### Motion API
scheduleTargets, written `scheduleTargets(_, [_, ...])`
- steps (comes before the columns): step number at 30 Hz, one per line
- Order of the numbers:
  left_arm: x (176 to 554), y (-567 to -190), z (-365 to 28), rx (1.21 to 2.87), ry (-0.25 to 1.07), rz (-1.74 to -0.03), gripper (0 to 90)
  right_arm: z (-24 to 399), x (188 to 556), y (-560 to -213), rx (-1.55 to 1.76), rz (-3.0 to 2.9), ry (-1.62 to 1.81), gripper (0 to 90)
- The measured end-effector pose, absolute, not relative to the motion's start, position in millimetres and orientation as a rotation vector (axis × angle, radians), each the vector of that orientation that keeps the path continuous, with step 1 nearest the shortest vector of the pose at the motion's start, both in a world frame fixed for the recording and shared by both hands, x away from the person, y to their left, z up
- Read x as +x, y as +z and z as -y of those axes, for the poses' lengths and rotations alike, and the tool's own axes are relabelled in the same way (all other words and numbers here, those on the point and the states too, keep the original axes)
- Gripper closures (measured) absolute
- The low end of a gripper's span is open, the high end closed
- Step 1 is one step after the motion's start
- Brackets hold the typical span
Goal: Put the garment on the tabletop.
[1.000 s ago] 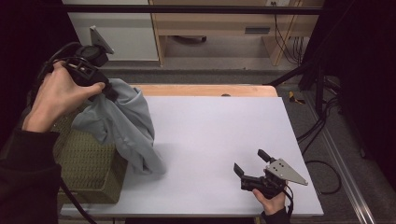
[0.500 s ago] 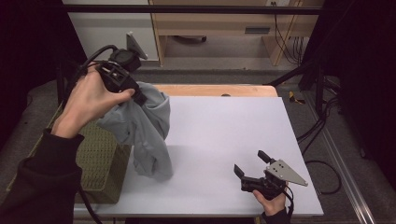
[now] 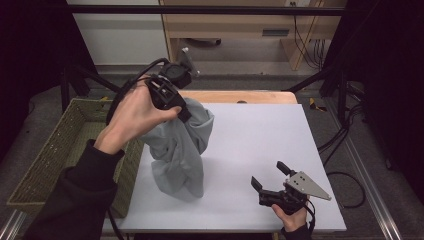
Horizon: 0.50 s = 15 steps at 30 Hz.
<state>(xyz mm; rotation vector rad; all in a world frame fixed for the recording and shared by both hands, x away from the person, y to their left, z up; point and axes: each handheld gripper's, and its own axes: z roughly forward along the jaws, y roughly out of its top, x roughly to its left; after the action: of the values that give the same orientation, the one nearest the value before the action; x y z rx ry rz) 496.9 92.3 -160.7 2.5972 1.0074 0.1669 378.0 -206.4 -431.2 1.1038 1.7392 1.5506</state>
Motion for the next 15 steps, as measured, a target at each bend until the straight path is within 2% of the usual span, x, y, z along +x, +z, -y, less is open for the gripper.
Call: scheduleTargets(15, [501.4,-208.0,-53.5,2.638,0.103,-0.888,79.3,208.3,378.8,-431.8,1.095,-1.735,1.546,1.2])
